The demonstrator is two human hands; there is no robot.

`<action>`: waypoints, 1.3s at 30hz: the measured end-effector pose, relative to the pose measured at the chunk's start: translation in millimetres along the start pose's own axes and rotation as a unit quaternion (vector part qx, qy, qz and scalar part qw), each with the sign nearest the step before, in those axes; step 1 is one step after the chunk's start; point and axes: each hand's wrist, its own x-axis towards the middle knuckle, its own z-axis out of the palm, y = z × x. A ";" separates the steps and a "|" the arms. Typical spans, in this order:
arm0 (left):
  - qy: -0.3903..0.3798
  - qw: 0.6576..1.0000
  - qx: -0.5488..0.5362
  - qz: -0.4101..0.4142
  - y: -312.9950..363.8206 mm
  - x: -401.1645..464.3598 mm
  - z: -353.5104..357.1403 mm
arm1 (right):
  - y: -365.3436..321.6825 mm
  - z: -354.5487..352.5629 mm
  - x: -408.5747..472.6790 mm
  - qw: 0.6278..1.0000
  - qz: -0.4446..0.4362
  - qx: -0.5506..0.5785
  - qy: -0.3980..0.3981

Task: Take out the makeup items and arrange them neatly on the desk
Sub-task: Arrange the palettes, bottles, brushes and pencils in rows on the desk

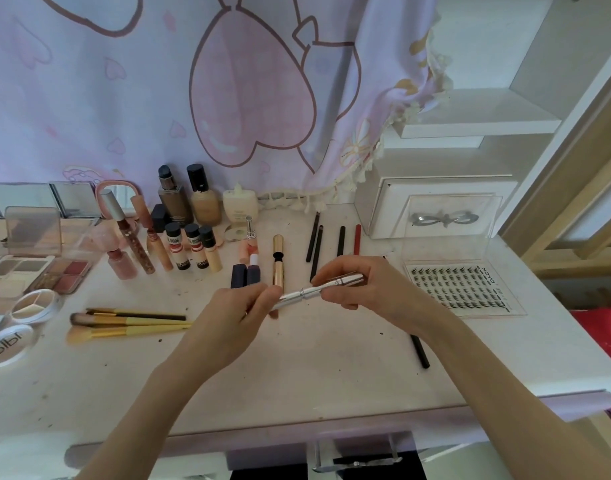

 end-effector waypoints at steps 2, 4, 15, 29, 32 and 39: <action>-0.015 0.999 -0.034 -0.001 -0.2 -2.2 -0.5 | 3.4 1.0 1.1 0.999 0.000 0.045 0.017; -0.004 0.999 -0.047 0.004 -0.2 -3.7 1.2 | 5.5 4.4 3.5 0.993 0.024 0.116 0.025; 0.104 0.989 -0.066 -0.075 -6.5 -1.6 -2.7 | 13.5 0.8 -0.5 0.994 0.059 0.077 0.049; 0.103 0.978 -0.167 -0.065 6.3 58.6 -8.6 | 19.9 21.2 14.0 0.993 0.116 0.008 0.031; 0.142 0.981 -0.095 -0.088 -0.4 51.7 0.3 | 19.3 19.7 26.0 0.984 0.155 0.019 0.091; 0.041 0.981 0.189 -0.005 -13.9 -23.8 38.6 | 21.3 33.0 60.3 0.959 0.172 -0.164 0.156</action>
